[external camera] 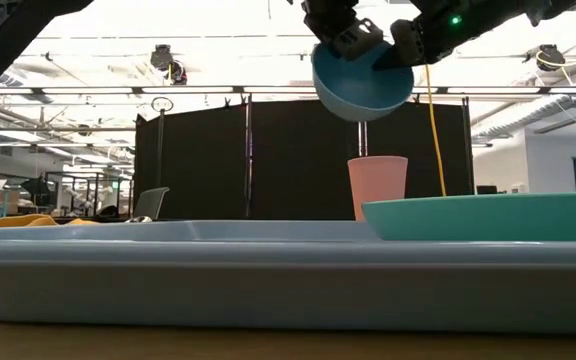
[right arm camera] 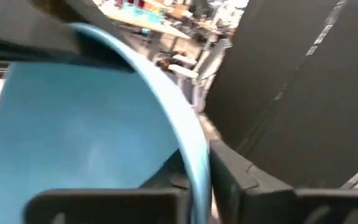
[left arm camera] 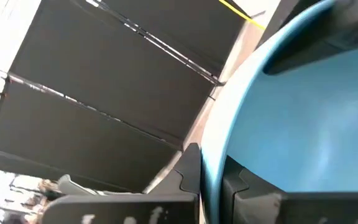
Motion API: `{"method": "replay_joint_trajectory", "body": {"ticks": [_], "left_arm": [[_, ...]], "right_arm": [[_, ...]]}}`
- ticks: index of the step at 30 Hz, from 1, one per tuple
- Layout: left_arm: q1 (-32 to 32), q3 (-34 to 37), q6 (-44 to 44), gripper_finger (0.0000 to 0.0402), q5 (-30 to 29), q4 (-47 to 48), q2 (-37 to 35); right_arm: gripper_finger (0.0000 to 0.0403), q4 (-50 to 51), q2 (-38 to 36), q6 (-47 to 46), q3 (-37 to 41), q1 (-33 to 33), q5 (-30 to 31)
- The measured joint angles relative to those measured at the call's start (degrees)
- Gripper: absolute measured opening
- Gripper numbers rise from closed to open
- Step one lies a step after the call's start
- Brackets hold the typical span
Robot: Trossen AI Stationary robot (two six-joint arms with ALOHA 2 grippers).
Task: Set up tray
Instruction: Put the light blue bowl on the light green plate
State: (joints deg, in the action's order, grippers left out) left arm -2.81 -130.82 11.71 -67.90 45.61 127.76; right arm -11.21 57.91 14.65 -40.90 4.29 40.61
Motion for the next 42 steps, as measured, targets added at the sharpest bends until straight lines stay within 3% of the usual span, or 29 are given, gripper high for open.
{"method": "replay_joint_trajectory", "body": {"ticks": [6, 11, 15, 19, 22, 26, 29, 31, 34, 38, 40, 42], "left_arm": [[0.3, 0.0, -0.9, 0.0014, 1.7, 0.2, 0.0], [-1.3, 0.0, 2.9, 0.0092, 2.8, -0.6, 0.0], [-3.0, 0.0, 11.2, 0.0163, -3.4, -4.2, 0.0], [-7.1, 0.0, 16.0, 0.0217, -10.5, -1.1, -1.9], [-10.0, 0.1, 8.3, 0.024, -11.5, 8.3, -7.1], [-12.5, -0.3, -13.3, 0.0251, -6.4, 25.2, -15.3], [-13.2, 0.0, -33.6, 0.0243, 1.2, 41.8, -19.2], [-12.8, 2.7, -41.5, 0.0222, 2.9, 44.2, -21.8], [-13.6, 15.2, -36.1, 0.0163, 9.0, 38.2, -29.4], [-12.8, 34.2, -31.9, 0.0049, 13.5, 26.2, -38.2], [-11.4, 44.0, -25.1, 0.0014, 16.4, 13.5, -43.5], [-10.4, 54.3, -15.1, 0.0012, 25.6, -2.5, -49.4]], "right_arm": [[0.0008, 2.4, 0.1, -0.3, -0.9, 0.0, 0.3], [0.0002, 8.6, 0.1, -0.6, -3.4, -0.2, -3.1], [0.0001, 9.2, 0.1, -0.5, -3.7, -0.1, -3.2], [0.0001, 10.7, 0.1, -0.4, -3.7, 0.5, -3.4], [0.0001, 15.0, -0.7, 0.4, -3.6, 0.6, -2.0], [0.0001, 18.2, -1.0, -1.6, -5.3, 0.8, -2.0], [0.0, 22.3, -0.8, -1.6, -6.8, 1.0, -3.0], [0.0, 27.6, -0.6, -2.1, -9.2, 1.0, -4.9], [0.0, 36.0, -0.2, -4.2, -14.7, -0.1, -7.4], [0.0, 46.6, 2.0, -5.4, -22.6, -2.6, -9.6], [0.0, 51.0, 3.0, -5.5, -26.9, -3.3, -12.9], [0.0, 55.1, 4.9, -5.9, -30.7, -3.5, -15.7]]}}
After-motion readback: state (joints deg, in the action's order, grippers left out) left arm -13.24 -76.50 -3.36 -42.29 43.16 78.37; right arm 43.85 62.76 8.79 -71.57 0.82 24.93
